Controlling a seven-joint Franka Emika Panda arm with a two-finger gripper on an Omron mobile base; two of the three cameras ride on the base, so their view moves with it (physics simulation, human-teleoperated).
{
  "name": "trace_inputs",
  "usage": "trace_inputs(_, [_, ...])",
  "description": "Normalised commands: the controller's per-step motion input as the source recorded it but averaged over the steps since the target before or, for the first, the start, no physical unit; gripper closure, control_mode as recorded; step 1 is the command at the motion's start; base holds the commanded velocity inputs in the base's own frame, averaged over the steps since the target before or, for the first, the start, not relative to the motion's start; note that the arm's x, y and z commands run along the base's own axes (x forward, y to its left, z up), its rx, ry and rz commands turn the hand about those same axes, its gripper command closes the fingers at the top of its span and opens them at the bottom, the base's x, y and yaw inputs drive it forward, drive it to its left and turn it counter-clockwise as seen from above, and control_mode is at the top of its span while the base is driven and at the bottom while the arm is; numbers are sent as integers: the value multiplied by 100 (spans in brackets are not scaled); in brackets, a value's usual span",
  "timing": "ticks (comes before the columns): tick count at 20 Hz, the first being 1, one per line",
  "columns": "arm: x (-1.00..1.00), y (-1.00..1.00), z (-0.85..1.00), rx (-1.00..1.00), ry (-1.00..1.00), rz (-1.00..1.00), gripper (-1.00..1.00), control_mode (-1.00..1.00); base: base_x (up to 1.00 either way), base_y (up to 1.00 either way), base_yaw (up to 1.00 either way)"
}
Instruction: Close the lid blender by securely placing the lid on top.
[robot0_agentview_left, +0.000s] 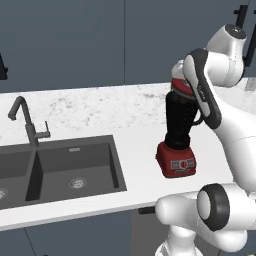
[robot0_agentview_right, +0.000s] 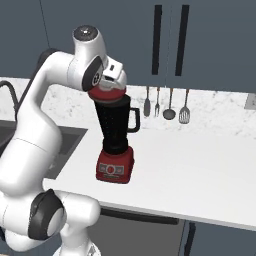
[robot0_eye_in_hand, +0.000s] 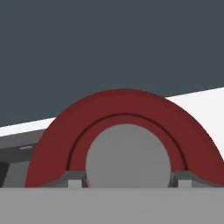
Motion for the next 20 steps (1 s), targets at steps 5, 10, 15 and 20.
trace_inputs(5, [0,0,-13,-5,-2,12,100,-100,0,0,0])
trace_inputs(10, [0,0,0,-7,-14,13,100,-100,0,0,0])
trace_inputs(15, [0,1,-5,-9,-12,11,100,-100,0,0,0])
trace_inputs(20, [0,26,-17,-9,0,5,100,-100,0,0,0])
